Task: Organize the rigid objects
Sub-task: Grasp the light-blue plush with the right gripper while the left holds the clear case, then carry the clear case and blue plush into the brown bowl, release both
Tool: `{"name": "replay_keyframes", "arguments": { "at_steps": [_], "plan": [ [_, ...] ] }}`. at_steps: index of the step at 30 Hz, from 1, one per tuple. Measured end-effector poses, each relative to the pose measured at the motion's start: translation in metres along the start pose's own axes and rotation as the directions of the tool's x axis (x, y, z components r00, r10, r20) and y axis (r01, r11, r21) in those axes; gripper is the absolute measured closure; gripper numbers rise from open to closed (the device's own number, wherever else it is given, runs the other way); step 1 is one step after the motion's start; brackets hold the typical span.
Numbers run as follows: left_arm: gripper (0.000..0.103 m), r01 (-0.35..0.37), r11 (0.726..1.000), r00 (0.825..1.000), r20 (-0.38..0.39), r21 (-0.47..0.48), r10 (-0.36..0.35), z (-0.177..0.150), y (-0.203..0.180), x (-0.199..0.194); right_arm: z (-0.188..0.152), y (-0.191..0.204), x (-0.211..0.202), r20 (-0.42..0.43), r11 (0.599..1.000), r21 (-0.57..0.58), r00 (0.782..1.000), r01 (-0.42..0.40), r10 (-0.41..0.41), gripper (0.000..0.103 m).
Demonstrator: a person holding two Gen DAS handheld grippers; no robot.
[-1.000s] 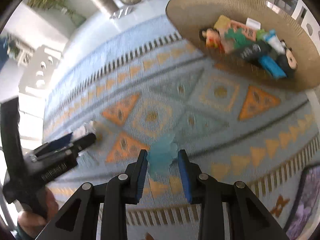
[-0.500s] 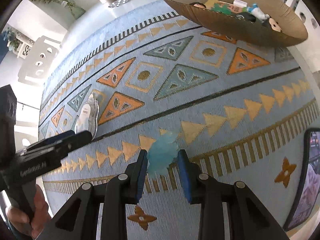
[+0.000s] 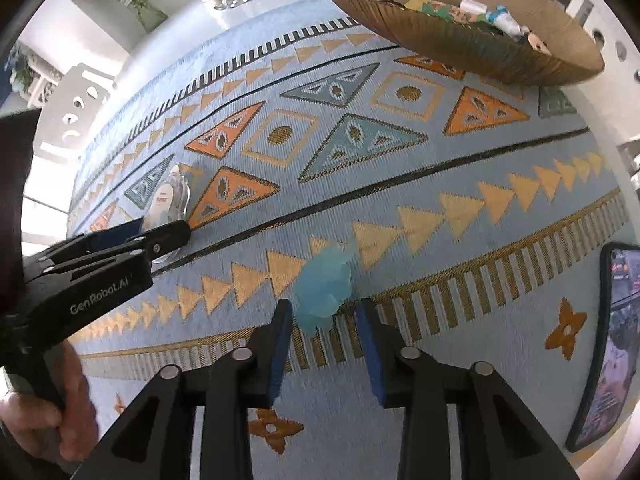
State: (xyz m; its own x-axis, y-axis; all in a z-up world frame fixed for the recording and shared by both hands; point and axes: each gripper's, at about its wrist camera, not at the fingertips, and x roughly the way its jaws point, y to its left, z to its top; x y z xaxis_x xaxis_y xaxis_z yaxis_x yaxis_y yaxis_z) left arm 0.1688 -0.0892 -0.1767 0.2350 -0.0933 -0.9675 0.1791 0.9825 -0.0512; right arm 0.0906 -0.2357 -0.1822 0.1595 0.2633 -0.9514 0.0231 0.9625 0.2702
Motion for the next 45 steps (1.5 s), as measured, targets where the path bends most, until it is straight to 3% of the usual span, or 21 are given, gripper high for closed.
{"name": "replay_keyframes", "arguments": {
  "at_steps": [3,6,11,16,17,20,23,26,31,37,45],
  "plan": [
    [0.057,0.003,1.000,1.000,0.004,0.004,-0.003,-0.011,0.006,-0.008,-0.006,-0.016,-0.007,-0.010,0.998,0.042,0.999,-0.049,0.049,0.029],
    [0.057,0.007,1.000,1.000,0.012,0.022,-0.007,-0.023,0.010,-0.011,-0.015,-0.034,-0.013,-0.027,0.993,0.057,0.994,-0.107,0.109,0.021],
    [0.057,-0.024,0.999,0.999,0.029,0.047,0.022,-0.045,0.013,-0.017,-0.016,-0.045,-0.015,-0.025,0.992,0.075,0.994,-0.106,0.108,0.017],
    [0.057,-0.011,0.999,0.999,0.044,0.030,0.010,-0.052,0.011,-0.020,-0.005,-0.029,-0.022,0.012,0.996,0.024,0.997,-0.081,0.081,0.017],
    [0.057,-0.014,0.999,0.999,0.043,0.031,0.013,-0.053,0.011,-0.020,-0.001,-0.026,-0.022,0.018,0.998,0.019,0.998,-0.062,0.062,0.018],
    [0.057,-0.013,1.000,0.999,0.037,0.026,0.012,-0.056,0.016,-0.021,0.009,-0.018,-0.014,0.017,0.999,0.003,0.999,-0.037,0.037,0.038],
    [0.057,-0.021,0.999,0.999,0.034,0.030,0.020,-0.056,0.016,-0.026,0.014,-0.006,-0.003,0.005,0.999,-0.033,0.999,0.041,-0.040,0.050],
    [0.057,-0.025,0.999,0.999,0.032,0.030,0.024,-0.055,0.018,-0.024,0.015,0.000,-0.003,0.024,0.997,-0.064,0.999,0.034,-0.033,0.074],
    [0.057,-0.026,0.999,0.998,0.050,0.020,0.025,-0.044,0.017,-0.024,0.018,0.003,-0.018,0.070,0.996,-0.083,0.998,0.012,-0.006,0.077],
    [0.057,-0.034,0.999,0.993,0.116,0.019,0.031,-0.026,0.014,-0.054,0.032,0.008,-0.051,0.145,0.996,-0.089,0.989,-0.003,0.016,0.077],
    [0.057,-0.047,0.997,0.966,0.258,0.061,0.030,0.015,-0.002,-0.111,0.058,0.013,-0.106,0.281,0.997,-0.070,0.959,-0.031,0.050,0.077]
  ]
}}
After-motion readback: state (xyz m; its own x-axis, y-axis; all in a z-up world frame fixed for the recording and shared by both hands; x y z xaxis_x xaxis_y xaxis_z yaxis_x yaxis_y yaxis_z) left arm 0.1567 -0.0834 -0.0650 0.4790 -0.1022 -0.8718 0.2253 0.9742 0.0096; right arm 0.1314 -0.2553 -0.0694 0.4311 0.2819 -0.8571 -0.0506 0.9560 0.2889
